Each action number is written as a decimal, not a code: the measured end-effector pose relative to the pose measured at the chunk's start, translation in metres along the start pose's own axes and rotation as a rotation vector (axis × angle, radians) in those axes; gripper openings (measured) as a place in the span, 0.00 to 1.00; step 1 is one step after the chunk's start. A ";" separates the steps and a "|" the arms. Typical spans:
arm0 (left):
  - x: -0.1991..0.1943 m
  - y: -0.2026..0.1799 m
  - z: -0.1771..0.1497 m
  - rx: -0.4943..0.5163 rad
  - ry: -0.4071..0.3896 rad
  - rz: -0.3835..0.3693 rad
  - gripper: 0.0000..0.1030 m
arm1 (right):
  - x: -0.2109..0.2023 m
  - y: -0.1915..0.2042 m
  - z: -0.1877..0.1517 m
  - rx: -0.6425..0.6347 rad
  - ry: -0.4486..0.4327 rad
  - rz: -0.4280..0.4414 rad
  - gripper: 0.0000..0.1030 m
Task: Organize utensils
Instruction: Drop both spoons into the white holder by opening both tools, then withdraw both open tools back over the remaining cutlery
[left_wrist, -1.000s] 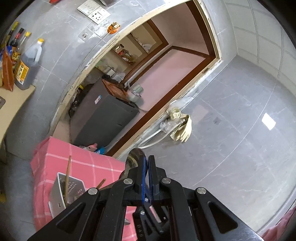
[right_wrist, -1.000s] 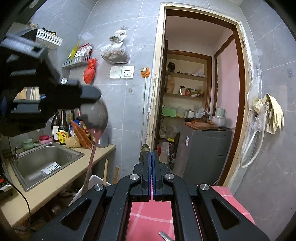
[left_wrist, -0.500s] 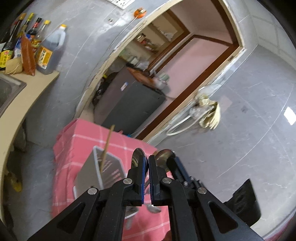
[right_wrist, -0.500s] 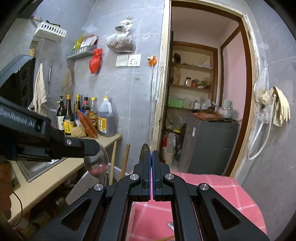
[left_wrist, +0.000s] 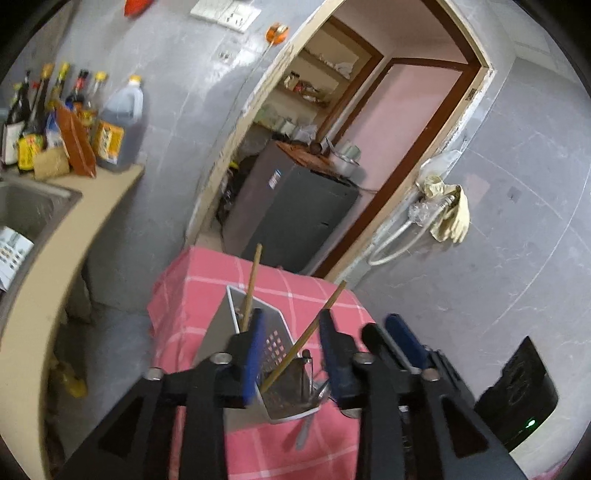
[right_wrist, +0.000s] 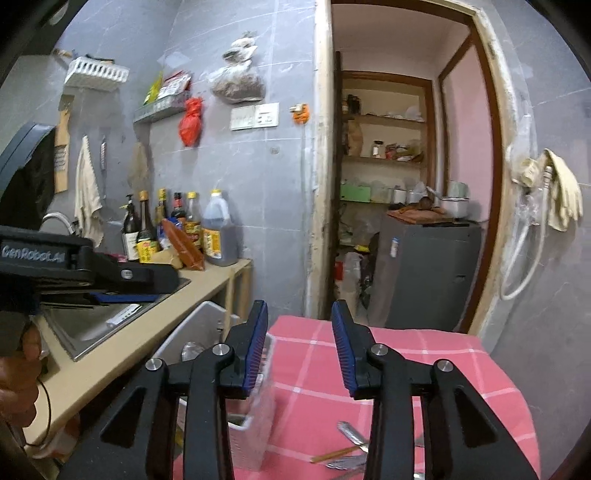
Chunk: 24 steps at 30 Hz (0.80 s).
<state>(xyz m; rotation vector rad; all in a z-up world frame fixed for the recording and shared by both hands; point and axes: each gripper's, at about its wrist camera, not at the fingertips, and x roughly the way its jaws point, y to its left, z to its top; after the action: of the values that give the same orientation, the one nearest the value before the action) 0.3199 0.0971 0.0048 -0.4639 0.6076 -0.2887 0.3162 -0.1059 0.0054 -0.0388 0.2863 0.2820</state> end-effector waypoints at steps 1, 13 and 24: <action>-0.004 -0.004 -0.001 0.012 -0.019 0.017 0.39 | -0.005 -0.006 0.001 0.013 -0.006 -0.015 0.44; -0.015 -0.075 -0.031 0.237 -0.157 0.227 0.89 | -0.064 -0.078 0.003 0.084 -0.069 -0.194 0.93; -0.007 -0.121 -0.072 0.326 -0.257 0.348 0.94 | -0.091 -0.125 -0.016 0.038 -0.025 -0.331 0.99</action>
<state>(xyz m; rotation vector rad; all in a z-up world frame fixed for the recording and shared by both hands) 0.2558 -0.0280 0.0163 -0.0740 0.3709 0.0069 0.2634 -0.2518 0.0151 -0.0447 0.2557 -0.0519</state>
